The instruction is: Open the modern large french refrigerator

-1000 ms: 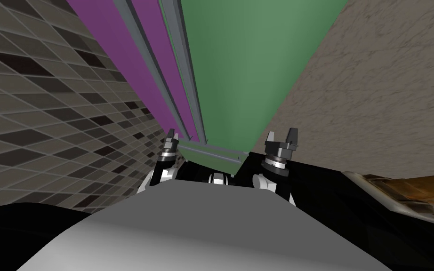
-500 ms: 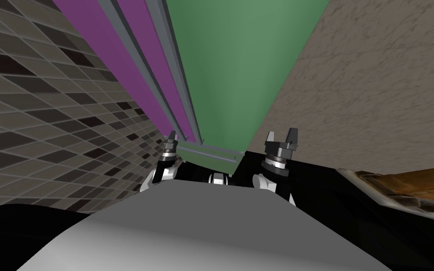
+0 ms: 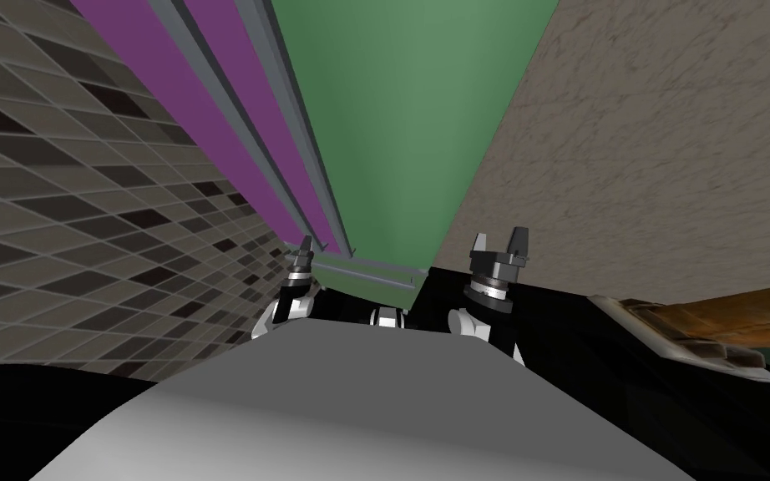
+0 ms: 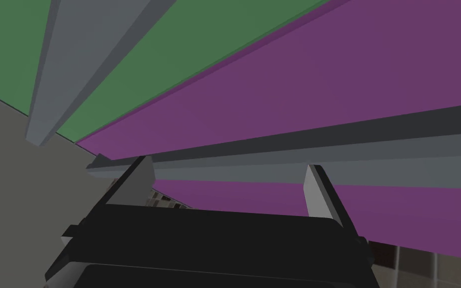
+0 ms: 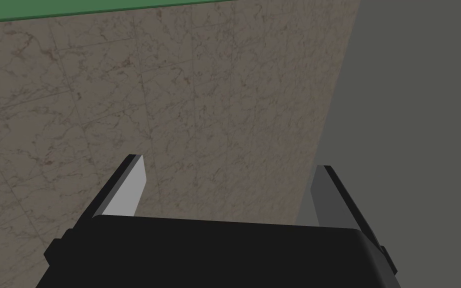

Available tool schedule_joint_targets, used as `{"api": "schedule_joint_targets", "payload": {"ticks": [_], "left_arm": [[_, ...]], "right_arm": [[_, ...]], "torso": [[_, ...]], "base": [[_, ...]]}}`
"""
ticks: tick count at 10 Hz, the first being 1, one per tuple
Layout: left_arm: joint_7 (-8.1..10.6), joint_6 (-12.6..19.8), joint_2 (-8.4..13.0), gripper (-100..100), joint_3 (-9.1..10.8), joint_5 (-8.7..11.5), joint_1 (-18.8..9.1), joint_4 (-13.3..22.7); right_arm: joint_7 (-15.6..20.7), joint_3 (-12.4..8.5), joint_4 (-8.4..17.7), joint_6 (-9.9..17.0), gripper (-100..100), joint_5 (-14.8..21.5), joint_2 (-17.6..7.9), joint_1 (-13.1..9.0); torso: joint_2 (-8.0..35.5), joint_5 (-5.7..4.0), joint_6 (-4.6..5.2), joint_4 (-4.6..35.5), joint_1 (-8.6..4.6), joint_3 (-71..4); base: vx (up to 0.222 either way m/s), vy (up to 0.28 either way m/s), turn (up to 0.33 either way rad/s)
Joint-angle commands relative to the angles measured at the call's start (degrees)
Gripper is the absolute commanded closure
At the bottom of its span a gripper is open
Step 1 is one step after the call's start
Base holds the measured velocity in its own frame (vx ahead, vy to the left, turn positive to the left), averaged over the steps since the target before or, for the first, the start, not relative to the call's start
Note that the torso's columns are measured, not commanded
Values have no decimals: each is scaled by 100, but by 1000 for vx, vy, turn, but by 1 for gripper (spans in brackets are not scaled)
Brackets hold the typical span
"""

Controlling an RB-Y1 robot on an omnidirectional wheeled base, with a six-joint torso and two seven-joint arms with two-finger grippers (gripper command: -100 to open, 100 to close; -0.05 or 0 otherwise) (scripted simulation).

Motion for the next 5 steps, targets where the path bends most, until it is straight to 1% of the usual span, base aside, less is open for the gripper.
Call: {"api": "schedule_joint_targets", "payload": {"ticks": [1,2,3,4,5], "left_arm": [[-130,-197,4,-100,127,-43,-112,395],[-219,-318,-8,-100,206,-76,-193,526],[-219,-318,-8,-100,206,-76,-193,636],[-308,-438,-24,-100,284,-110,-274,866],[-397,-556,-43,-100,361,-142,-353,1009]], "right_arm": [[0,0,0,0,0,0,0,0],[0,0,0,0,0,0,0,0],[0,0,0,0,0,0,0,0],[0,0,0,0,0,0,0,0],[0,0,0,0,0,0,0,0]], "torso": [[3,0,-1,1,3,1],[5,0,0,1,-1,3],[1,-3,1,1,-10,1],[3,-2,-1,0,-5,1],[2,-1,0,1,-2,1]], "base": [[6,-46,-38],[13,-70,-51],[8,-60,-22],[10,-56,-43],[15,-81,-67]]}}
